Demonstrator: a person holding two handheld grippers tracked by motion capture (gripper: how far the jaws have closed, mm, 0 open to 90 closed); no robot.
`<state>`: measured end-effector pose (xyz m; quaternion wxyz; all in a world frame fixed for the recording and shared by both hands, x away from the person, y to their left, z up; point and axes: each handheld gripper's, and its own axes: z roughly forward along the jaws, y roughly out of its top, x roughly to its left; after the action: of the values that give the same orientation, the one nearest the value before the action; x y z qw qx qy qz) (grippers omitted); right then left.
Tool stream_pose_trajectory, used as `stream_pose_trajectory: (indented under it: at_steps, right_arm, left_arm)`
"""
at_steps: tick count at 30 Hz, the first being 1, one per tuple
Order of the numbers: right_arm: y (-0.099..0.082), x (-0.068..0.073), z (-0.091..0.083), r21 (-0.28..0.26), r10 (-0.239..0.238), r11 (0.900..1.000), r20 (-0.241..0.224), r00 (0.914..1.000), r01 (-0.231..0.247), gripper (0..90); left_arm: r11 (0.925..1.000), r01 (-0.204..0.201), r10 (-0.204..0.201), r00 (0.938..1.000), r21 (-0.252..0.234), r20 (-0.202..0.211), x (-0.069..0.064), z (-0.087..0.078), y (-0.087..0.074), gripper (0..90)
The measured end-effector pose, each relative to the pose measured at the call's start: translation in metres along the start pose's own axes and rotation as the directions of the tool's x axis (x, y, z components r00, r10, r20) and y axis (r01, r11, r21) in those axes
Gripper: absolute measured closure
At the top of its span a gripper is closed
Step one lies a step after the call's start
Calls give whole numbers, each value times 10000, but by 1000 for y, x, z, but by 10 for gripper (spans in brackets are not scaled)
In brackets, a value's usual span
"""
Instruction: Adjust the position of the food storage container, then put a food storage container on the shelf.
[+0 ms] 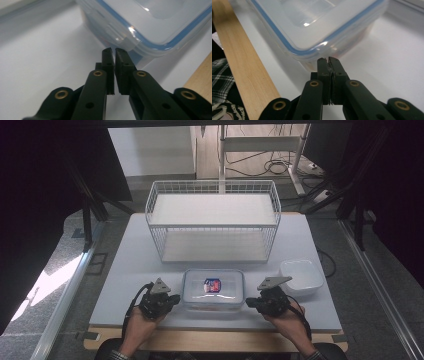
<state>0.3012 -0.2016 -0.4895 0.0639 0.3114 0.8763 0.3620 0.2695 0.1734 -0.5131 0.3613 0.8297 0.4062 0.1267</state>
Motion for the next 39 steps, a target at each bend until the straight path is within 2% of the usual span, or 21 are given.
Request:
stream_pose_trajectory:
  at_steps: [2,4,5,6,7,9,11,12,13,14,17,22,23,26,28,29,32,39]
  right_arm:
    - [-2,-7,-7,-275,110,9996,124,9999,-107,827]
    - [-2,-10,-11,-459,152,9988,217,9997,-142,770]
    - [-2,-10,-11,-459,152,9988,217,9997,-142,770]
    - [-2,-11,-13,-620,186,9979,270,9995,-169,728]
    - [-2,-13,-15,-815,218,9965,293,9993,-193,640]
    - [-3,-13,-16,-957,201,9953,312,9993,-171,539]
    - [-3,-14,-15,-1146,219,9932,302,9993,-183,422]
    - [-3,-14,-15,-1146,219,9932,302,9993,-183,422]
    - [-3,-16,-14,-1297,151,9915,212,9997,-122,332]
    - [-4,-16,-14,-1330,141,9910,214,9997,-111,300]
    - [-4,-17,-12,-1398,174,9901,278,9995,-133,227]
    - [-5,-18,-10,-1454,305,9890,218,9993,-270,166]
    - [-5,-18,-10,-1474,320,9887,208,9993,-286,161]
    - [-5,-18,-10,-1542,361,9875,198,9992,-327,138]
    - [-5,-19,-10,-1561,351,9872,192,9992,-317,136]
    - [-5,-18,-10,-1596,344,9867,204,9992,-307,127]
    - [-4,-19,-9,-1657,389,9855,157,9991,-357,116]
    - [-1,-18,-10,-1754,434,9837,243,9988,-385,110]
  left_arm:
    - [9996,177,-176,9998,-198,45,4,-5,-4,768]
    - [9996,140,-140,9999,-234,-11,5,-7,-5,682]
    - [9995,57,-61,9999,-306,-135,5,-9,-6,682]
    - [9992,9,-17,9998,-395,-201,6,-11,-7,640]
    - [9980,-118,100,9995,-629,-291,7,-13,-8,518]
    - [9967,-191,153,9987,-791,-483,7,-15,-9,418]
    - [9961,-142,104,9990,-867,-445,9,-16,-11,316]
    - [9961,-142,104,9990,-867,-445,9,-16,-11,280]
    - [9962,-64,35,9994,-871,-333,11,-17,-12,256]
    - [9956,117,-140,9996,-933,-238,13,-17,-13,227]
    - [9964,77,-107,9993,-844,-357,15,-18,-15,136]
    - [9947,27,-60,9995,-1030,-321,15,-18,-17,85]
    - [9944,-182,126,9984,-1040,-544,14,-17,-17,85]
    - [9930,-347,280,9978,-1126,-606,15,-16,-18,86]
    - [9926,-323,265,9983,-1168,-514,15,-16,-18,88]
    - [9898,-317,247,9984,-1387,-516,15,-17,-18,89]
    - [9875,-253,181,9987,-1553,-479,16,-18,-17,87]
    - [9876,-203,122,9985,-1560,-527,16,-19,-12,77]
